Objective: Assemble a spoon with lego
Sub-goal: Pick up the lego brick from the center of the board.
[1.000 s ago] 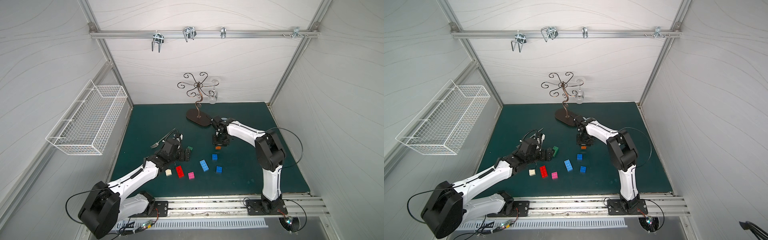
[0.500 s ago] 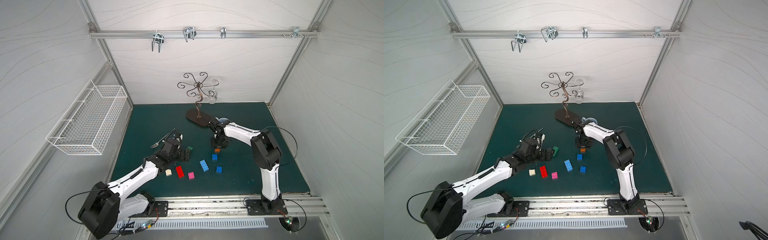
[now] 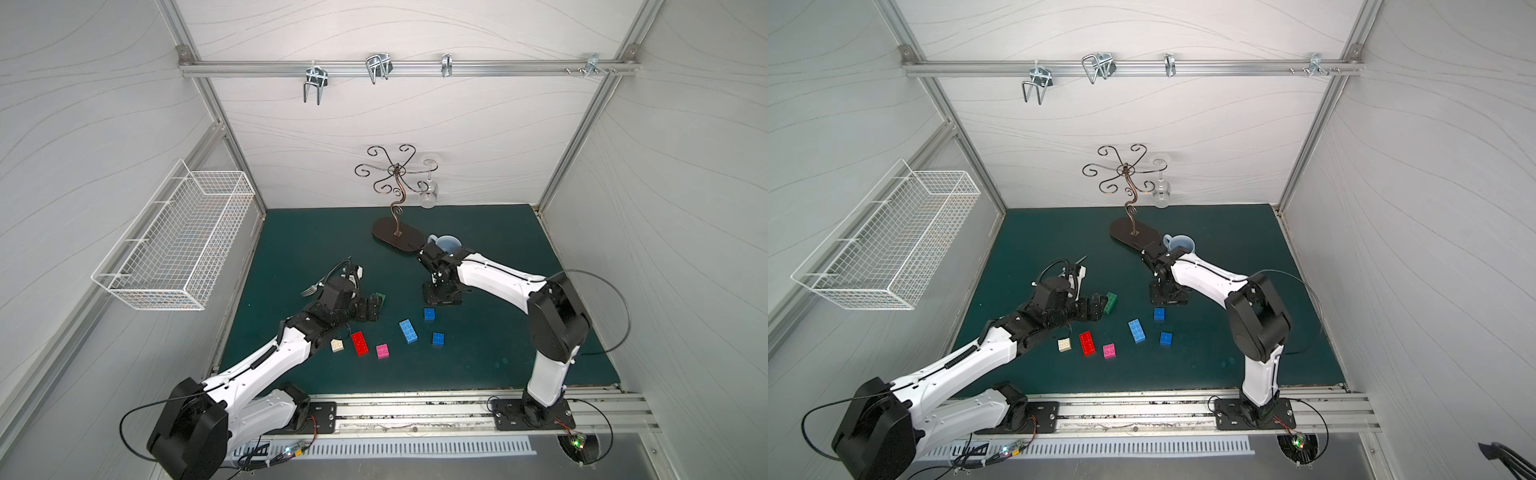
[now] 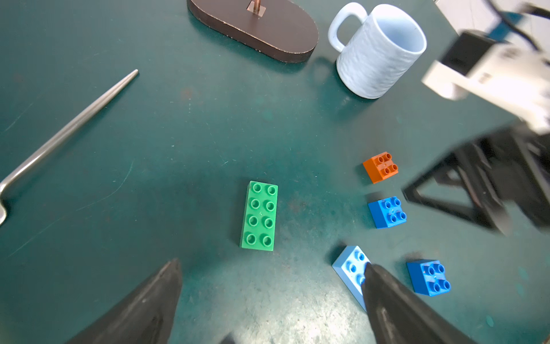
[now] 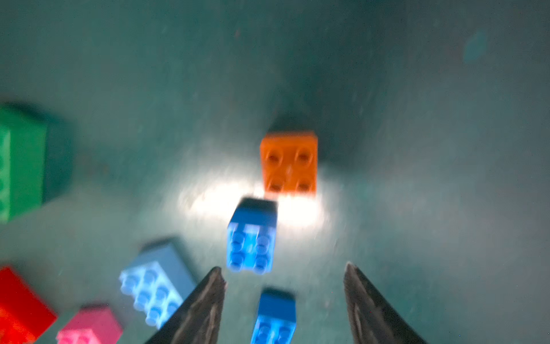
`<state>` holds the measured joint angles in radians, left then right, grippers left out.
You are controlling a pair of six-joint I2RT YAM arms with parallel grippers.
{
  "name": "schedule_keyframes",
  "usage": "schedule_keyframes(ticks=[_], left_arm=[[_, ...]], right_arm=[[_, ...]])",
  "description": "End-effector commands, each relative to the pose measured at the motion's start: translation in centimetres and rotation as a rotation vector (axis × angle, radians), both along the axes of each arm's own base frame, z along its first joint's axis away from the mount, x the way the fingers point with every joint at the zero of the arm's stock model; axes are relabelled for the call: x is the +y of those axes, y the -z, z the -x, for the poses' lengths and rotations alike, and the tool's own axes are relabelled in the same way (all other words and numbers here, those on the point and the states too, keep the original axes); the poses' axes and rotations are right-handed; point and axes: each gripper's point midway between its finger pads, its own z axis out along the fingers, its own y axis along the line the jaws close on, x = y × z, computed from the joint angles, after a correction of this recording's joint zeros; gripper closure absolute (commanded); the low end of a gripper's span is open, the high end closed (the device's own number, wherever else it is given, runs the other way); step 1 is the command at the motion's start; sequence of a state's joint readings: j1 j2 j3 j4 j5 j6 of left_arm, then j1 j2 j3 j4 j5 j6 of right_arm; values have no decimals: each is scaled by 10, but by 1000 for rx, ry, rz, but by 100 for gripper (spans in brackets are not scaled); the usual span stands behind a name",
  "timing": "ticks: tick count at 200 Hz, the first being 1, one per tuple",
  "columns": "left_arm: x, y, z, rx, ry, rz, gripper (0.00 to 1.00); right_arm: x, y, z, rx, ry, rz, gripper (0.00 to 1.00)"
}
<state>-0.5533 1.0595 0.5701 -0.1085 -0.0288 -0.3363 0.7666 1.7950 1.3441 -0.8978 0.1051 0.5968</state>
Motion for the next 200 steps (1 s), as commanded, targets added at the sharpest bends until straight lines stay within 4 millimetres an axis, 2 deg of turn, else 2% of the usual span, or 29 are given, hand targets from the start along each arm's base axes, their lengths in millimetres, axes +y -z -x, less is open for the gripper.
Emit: schedule_keyframes(ticks=[1,27,56,97,152,200], left_arm=[[-4,-4,3,-8,3,23,0],[-5,0,6,-2,7,23,0],[-6,1,8,4,9,21,0],[-5,5,10,16,13,5,0],[-5,10,10,29,18,-6,0],[-7,11,9,34,22,-11,0]], right_arm=[[-7,4,38,65,36,20,33],[0,16,63,102,29,10,34],[3,30,70,146,20,26,34],[-5,45,80,202,34,69,36],[-5,49,83,218,27,70,57],[-6,50,82,225,26,71,67]])
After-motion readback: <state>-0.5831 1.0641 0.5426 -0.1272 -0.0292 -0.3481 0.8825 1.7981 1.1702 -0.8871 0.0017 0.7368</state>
